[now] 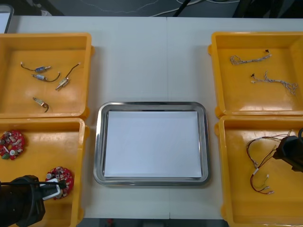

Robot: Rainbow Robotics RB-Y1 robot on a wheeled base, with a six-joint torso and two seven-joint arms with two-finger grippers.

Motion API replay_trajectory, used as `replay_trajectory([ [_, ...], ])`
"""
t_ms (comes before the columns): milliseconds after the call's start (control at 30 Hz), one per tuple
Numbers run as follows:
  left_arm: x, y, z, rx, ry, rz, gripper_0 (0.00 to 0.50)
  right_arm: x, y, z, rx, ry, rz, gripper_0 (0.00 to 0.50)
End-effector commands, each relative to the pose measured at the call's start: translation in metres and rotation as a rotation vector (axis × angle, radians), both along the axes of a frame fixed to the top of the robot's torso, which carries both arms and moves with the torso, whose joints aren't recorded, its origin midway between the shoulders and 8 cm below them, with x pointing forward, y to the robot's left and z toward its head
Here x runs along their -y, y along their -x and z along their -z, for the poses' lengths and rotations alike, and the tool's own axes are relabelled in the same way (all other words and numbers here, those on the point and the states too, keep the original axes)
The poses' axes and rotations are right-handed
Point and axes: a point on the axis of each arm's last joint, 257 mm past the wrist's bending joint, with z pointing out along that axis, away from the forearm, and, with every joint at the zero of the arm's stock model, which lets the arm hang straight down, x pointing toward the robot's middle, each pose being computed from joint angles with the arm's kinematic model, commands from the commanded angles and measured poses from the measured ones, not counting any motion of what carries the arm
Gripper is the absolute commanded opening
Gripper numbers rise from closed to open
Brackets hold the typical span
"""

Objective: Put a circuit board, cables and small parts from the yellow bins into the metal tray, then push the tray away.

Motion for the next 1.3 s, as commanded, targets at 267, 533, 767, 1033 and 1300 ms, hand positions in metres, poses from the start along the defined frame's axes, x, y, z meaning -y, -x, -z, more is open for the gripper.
replay_trajectory([
  [267,-0.001,0.0,-0.001,-0.016,0.032,-0.076,0.0,-0.013,-0.005,-0.022,0.055,0.019,-0.106,0.5],
  [533,-0.01,-0.012,-0.015,0.012,0.047,-0.113,0.0,-0.037,0.001,-0.004,0.038,-0.049,-0.087,0.5],
  [767,-0.022,-0.028,-0.034,0.057,0.053,-0.144,0.0,-0.049,-0.002,0.018,0.051,-0.054,-0.098,0.5],
  [1033,-0.031,-0.042,-0.069,0.085,0.075,-0.185,0.0,-0.054,-0.002,0.037,0.03,-0.044,-0.115,0.5],
  [1300,-0.016,-0.055,-0.112,0.072,0.156,-0.203,0.0,-0.058,0.002,0.05,0.033,-0.027,-0.13,0.5],
])
